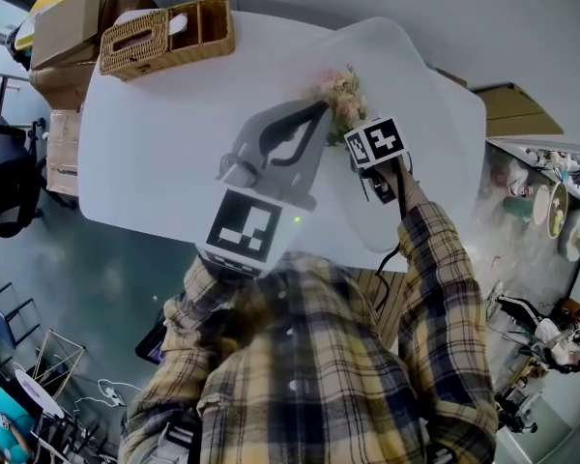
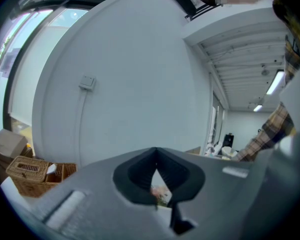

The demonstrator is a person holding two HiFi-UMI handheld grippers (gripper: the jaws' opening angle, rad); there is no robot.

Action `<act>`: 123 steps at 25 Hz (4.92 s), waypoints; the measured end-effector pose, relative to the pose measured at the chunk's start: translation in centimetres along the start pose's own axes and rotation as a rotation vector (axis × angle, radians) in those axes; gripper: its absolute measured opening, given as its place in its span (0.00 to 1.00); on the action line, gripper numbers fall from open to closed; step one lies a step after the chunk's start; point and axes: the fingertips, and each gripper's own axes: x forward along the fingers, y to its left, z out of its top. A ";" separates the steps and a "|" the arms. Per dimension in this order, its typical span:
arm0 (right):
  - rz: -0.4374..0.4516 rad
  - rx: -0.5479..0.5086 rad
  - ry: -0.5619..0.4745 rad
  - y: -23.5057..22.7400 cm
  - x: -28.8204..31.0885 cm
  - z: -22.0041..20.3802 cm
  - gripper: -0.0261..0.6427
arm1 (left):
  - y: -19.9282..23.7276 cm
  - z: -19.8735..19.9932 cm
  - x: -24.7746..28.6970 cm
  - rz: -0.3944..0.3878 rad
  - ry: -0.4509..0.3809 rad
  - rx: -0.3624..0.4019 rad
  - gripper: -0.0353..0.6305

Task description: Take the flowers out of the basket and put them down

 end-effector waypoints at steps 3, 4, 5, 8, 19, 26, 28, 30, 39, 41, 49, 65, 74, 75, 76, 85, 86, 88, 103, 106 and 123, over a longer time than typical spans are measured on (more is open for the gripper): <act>-0.005 0.016 -0.035 0.1 -1.5 0.7 0.06 | 0.0 0.1 -0.3 0.001 0.001 -0.002 0.05; -0.007 0.020 -0.046 0.2 -2.1 0.9 0.06 | -0.1 0.1 -0.3 0.001 0.001 -0.002 0.05; -0.010 0.019 -0.057 0.2 -2.7 1.0 0.06 | -0.2 0.1 -0.4 0.000 0.000 -0.002 0.06; -0.018 0.003 -0.104 0.9 -4.9 1.6 0.06 | -0.4 0.2 -0.4 -0.006 -0.002 0.003 0.05; -0.026 -0.009 -0.372 3.6 -15.2 3.5 0.06 | -1.5 1.0 -1.0 -0.016 -0.009 0.031 0.05; -0.030 -0.046 -0.586 6.0 -23.1 5.4 0.06 | -1.6 1.5 -1.9 -0.007 -0.014 0.044 0.05; -0.033 -0.052 -0.648 6.9 -25.4 5.9 0.06 | -1.6 1.6 -2.3 0.001 -0.019 0.049 0.05; -0.032 -0.061 -0.703 8.0 -27.3 6.5 0.06 | -1.5 1.7 -2.8 0.013 -0.022 0.054 0.05; 0.087 -0.174 -0.877 16.0 -31.6 9.1 0.06 | 0.2 1.7 -6.1 0.100 -0.035 0.044 0.05; 0.128 -0.200 -0.891 17.7 -31.4 10.0 0.06 | 1.2 2.0 -7.1 0.141 -0.041 0.044 0.05; 0.232 -0.223 -0.879 23.0 -28.0 12.7 0.06 | 6.9 0.8 -12.8 0.302 -0.036 0.008 0.05; 0.305 -0.140 -0.595 26.5 -10.6 13.8 0.06 | 12.3 -3.3 -18.4 0.426 0.007 -0.073 0.05; 0.329 -0.078 -0.408 27.7 -0.4 11.7 0.07 | 13.7 -4.4 -19.4 0.430 0.013 -0.091 0.06; 0.329 -0.069 -0.387 27.7 0.7 11.5 0.07 | 13.8 -4.5 -19.5 0.430 0.014 -0.093 0.05; 0.329 -0.060 -0.366 27.6 1.7 11.2 0.07 | 14.0 -4.6 -19.6 0.430 0.016 -0.094 0.06; 0.300 -0.026 -0.231 26.5 7.3 9.4 0.08 | 15.1 -5.3 -19.3 0.424 0.026 -0.104 0.05; 0.297 -0.025 -0.224 26.4 7.6 9.2 0.08 | 15.2 -5.2 -19.2 0.423 0.025 -0.108 0.05; 0.297 -0.023 -0.211 26.3 8.2 8.8 0.09 | 15.3 -5.3 -19.1 0.419 0.024 -0.114 0.06; 0.279 -0.038 -0.275 26.0 6.1 9.2 0.17 | 14.9 -4.6 -17.8 0.370 0.021 -0.089 0.05; 0.278 -0.058 -0.334 26.3 3.5 9.7 0.17 | 14.0 -3.9 -17.4 0.354 0.011 -0.081 0.05; 0.217 -0.103 -0.897 24.8 -22.0 11.7 0.16 | 4.5 3.9 -12.2 0.163 -0.095 0.017 0.05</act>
